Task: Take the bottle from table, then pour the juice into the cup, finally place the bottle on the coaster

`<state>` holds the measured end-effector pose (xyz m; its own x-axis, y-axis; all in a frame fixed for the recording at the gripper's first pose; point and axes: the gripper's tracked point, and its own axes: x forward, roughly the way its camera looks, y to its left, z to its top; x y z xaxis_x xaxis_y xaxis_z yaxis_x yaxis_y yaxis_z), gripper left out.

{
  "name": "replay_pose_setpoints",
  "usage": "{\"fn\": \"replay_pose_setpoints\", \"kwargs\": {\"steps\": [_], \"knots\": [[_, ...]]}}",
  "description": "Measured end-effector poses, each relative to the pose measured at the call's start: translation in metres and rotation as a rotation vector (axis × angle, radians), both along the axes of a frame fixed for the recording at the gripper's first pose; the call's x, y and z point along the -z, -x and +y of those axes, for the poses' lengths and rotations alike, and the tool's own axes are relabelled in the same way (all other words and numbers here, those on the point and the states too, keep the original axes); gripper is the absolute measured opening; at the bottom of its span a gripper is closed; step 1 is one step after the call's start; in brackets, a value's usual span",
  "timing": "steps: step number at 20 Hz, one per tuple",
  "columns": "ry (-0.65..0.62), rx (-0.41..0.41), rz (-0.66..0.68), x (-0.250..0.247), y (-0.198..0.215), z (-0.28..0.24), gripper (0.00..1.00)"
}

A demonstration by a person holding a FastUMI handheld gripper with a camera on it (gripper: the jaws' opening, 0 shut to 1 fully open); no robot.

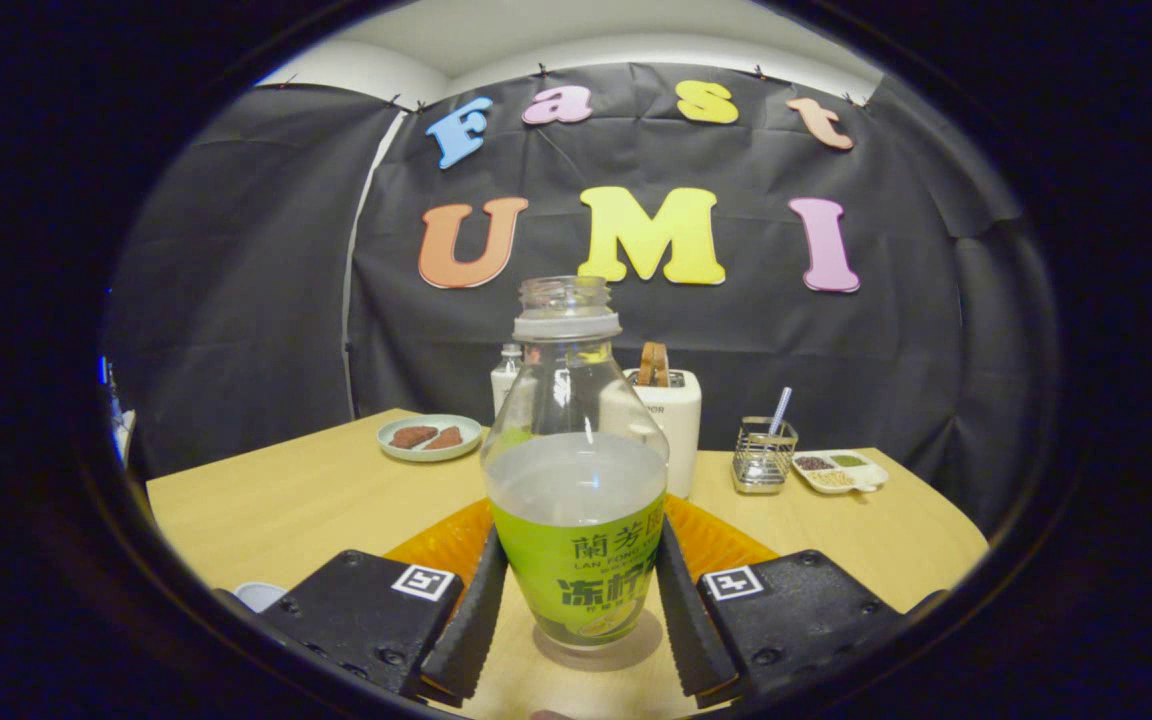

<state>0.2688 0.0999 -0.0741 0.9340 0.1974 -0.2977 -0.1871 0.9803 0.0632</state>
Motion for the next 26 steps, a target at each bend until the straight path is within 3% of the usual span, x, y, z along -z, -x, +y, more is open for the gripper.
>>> {"fn": "replay_pose_setpoints", "kwargs": {"steps": [12, 20, 26], "knots": [[0.0, 0.016, 0.037, 0.031, -0.014, -0.003, 0.82], [0.018, 0.007, 0.022, 0.019, -0.004, -0.008, 1.0], [0.021, 0.045, -0.029, -0.017, 0.026, -0.023, 1.0]]}}
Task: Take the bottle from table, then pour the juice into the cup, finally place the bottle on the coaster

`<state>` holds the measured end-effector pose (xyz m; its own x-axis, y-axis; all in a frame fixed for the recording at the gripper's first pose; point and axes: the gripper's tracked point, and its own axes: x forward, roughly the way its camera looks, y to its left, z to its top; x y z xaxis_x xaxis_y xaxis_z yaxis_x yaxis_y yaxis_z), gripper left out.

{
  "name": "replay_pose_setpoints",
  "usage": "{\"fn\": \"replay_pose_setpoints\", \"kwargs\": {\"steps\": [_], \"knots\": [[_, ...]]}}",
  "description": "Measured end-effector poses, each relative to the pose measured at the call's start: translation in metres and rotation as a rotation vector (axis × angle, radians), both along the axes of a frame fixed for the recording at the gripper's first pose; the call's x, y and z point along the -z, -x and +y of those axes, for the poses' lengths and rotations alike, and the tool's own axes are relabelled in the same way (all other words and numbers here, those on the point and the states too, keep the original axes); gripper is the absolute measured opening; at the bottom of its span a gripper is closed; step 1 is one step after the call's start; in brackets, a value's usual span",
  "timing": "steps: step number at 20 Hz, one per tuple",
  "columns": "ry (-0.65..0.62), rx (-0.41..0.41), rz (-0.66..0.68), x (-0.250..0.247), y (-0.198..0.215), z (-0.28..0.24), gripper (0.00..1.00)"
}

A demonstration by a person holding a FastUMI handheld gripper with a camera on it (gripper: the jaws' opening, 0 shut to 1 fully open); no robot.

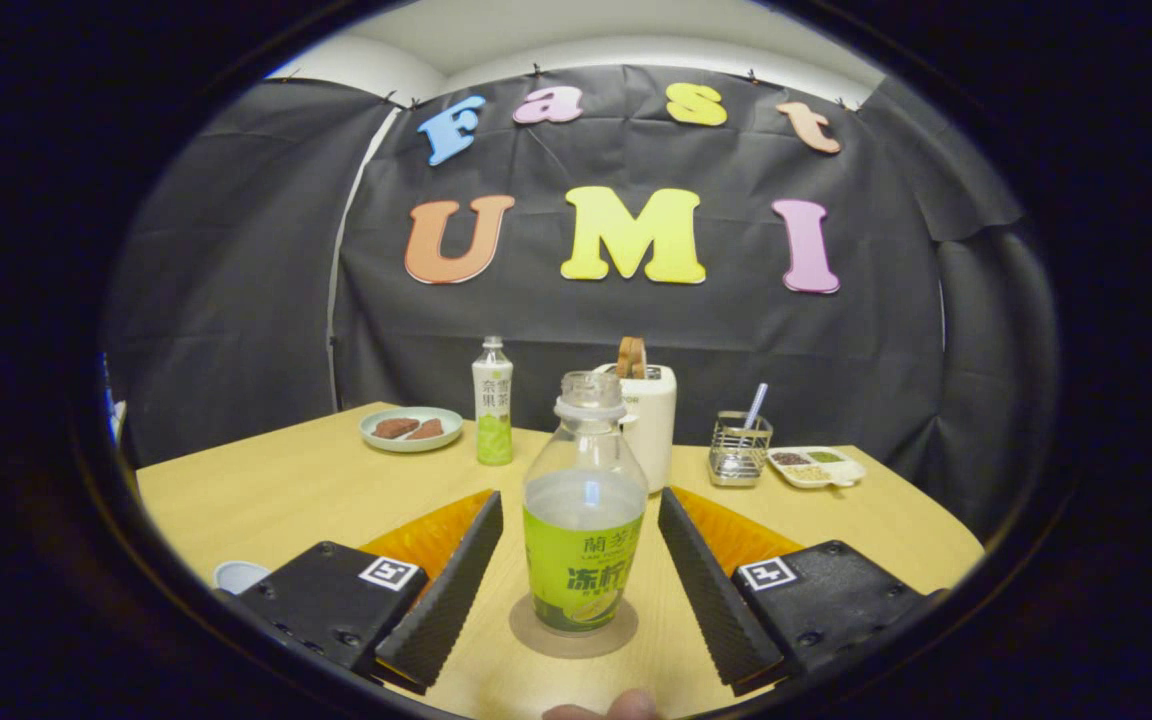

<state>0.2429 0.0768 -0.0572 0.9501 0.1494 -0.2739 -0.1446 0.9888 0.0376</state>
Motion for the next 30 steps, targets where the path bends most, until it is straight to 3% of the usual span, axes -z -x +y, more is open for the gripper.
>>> {"fn": "replay_pose_setpoints", "kwargs": {"steps": [10, 12, 20, 24, 30], "knots": [[-0.019, 0.099, -0.121, -0.072, 0.111, -0.018, 1.0], [-0.056, 0.083, -0.124, -0.071, 0.137, -0.009, 1.0], [-0.01, 0.095, -0.167, -0.052, 0.22, 0.009, 1.0], [-0.003, 0.078, -0.184, -0.041, 0.241, 0.027, 1.0], [-0.038, 0.083, -0.177, -0.03, 0.235, 0.029, 1.0]]}}
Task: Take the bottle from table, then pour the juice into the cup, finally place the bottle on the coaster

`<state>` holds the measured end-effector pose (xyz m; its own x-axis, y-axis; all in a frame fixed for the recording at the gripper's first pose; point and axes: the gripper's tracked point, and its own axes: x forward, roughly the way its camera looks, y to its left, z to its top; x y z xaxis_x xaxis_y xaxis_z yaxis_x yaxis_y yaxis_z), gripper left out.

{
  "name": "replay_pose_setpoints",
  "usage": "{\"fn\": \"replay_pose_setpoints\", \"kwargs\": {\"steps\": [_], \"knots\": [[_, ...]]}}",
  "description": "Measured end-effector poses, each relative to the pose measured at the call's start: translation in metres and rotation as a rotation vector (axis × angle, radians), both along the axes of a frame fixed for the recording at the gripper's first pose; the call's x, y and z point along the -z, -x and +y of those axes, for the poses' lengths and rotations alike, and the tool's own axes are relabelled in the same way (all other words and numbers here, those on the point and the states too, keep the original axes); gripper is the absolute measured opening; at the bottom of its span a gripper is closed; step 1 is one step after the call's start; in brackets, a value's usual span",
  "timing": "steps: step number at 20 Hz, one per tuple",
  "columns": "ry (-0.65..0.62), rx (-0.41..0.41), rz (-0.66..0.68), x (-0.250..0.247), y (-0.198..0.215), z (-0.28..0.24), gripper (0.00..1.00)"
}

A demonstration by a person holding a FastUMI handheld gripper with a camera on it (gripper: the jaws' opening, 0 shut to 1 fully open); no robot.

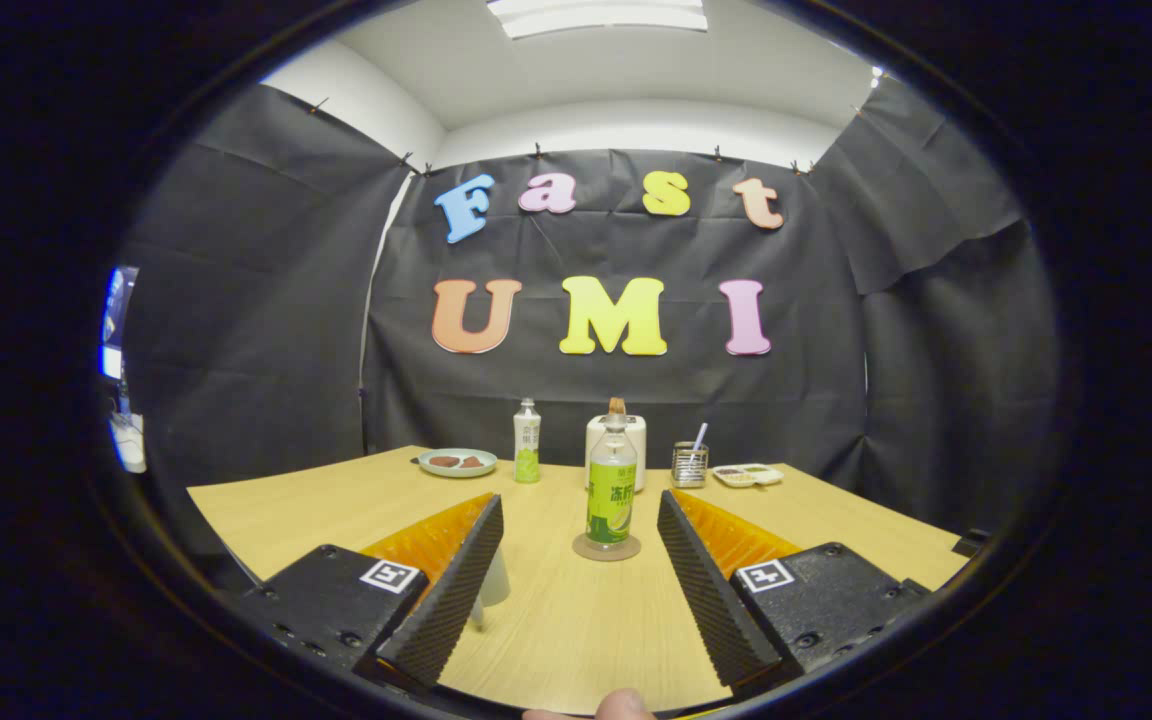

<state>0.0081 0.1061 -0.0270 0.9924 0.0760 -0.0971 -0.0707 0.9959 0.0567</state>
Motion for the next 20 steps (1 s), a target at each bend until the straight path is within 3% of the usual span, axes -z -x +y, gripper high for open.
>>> {"fn": "replay_pose_setpoints", "kwargs": {"steps": [10, 20], "knots": [[-0.008, -0.013, 0.024, 0.011, -0.003, 0.0, 1.0], [-0.056, 0.04, 0.096, 0.027, -0.004, -0.025, 1.0]]}}
